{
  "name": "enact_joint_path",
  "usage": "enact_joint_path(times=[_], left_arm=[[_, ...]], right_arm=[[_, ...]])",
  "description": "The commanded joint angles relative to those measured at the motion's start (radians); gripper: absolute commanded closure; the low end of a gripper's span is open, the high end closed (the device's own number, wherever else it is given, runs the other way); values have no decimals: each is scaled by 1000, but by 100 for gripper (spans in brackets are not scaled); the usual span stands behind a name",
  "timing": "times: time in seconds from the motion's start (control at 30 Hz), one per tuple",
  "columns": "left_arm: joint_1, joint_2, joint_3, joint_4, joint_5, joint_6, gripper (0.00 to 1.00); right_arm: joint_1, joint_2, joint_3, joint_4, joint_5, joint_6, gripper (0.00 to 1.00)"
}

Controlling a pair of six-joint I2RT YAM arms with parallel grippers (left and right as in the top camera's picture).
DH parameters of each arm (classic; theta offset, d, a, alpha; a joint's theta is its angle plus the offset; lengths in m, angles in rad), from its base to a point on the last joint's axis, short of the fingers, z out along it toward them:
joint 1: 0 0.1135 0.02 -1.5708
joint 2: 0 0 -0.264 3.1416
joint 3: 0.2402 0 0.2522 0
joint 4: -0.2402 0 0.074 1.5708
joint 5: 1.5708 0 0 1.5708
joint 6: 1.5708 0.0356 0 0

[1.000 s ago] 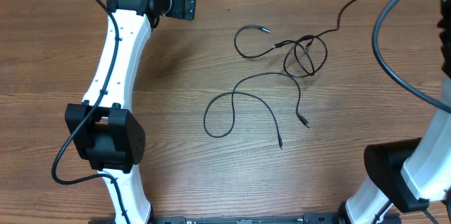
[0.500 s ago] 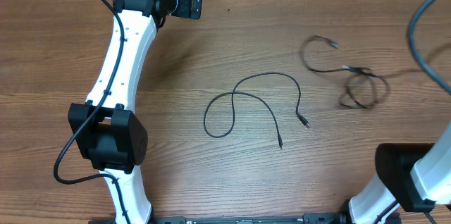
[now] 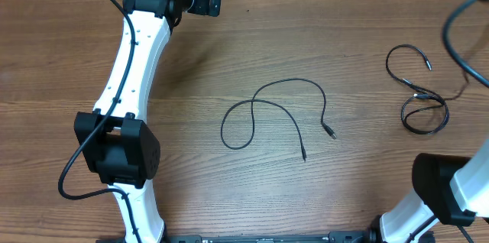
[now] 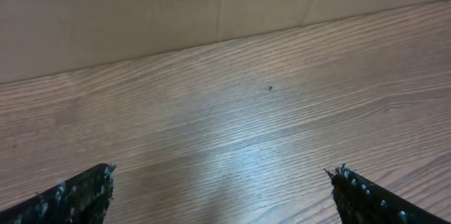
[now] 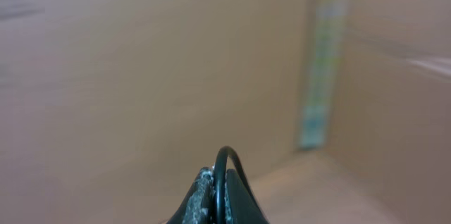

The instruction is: Untangle cables

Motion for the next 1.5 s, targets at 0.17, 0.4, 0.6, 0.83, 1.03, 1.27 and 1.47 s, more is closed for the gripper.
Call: enact_joint_path(times=[0.17,0.4,0.6,0.83,1.03,1.27,1.47], left_arm=[[-9,7,23,5,51,-30,1],[-22,7,23,11,97,-32,0],[-30,8,23,14,121,-32,0],[-33,8,23,14,121,-31,0],[-33,8,23,17,120,-28,0],[-33,8,23,16,120,-28,1],[-33,8,23,2,121,-29,0]], right_arm=[[93,-8,-153,23,-74,70,96],[80,-8,-224,24,-14,70,96],[80,-8,-224,46,19,70,96],[80,-8,-237,42,19,70,96],[50,-8,-412,64,19,70,96],[-115,-7,-735,307,79,112,96],[-340,2,-874,400,32,209,96]])
